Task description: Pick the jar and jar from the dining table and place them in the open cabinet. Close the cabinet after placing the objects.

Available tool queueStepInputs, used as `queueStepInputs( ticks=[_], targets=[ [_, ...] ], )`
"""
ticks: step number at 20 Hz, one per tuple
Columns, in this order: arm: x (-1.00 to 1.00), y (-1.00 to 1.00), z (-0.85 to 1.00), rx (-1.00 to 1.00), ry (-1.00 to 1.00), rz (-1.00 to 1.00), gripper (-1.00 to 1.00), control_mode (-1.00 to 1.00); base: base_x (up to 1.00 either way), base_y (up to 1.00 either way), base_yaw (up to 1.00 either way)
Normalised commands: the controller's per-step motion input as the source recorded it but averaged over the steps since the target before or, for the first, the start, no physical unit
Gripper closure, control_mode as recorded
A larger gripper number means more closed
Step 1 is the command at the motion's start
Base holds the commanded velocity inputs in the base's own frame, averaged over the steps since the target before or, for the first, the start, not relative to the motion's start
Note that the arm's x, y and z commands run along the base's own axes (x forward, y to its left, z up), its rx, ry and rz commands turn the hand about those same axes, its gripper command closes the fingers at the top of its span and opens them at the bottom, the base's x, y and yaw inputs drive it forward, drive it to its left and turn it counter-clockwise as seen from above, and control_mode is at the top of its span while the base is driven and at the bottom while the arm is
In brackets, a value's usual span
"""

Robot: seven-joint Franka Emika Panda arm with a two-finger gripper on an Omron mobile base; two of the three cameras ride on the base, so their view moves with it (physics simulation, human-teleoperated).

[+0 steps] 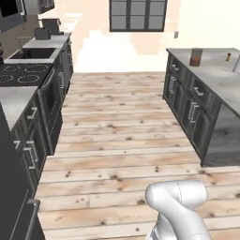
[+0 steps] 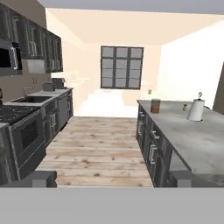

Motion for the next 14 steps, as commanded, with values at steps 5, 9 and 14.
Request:
queueStepInputs(
  ticks=[5, 9, 14],
  targets=[
    [0.00, 0.00, 0.00, 0.00, 0.00, 0.00, -1.00, 1.00, 0.13, 0.01, -0.25],
    [0.00, 0.00, 0.00, 0.00, 0.00, 0.00, -1.00, 1.00, 0.18, 0.06, -0.07],
    [0.00, 0.00, 0.00, 0.00, 0.00, 0.00, -1.00, 1.00, 0.46, 0.21, -0.08]
  ],
)
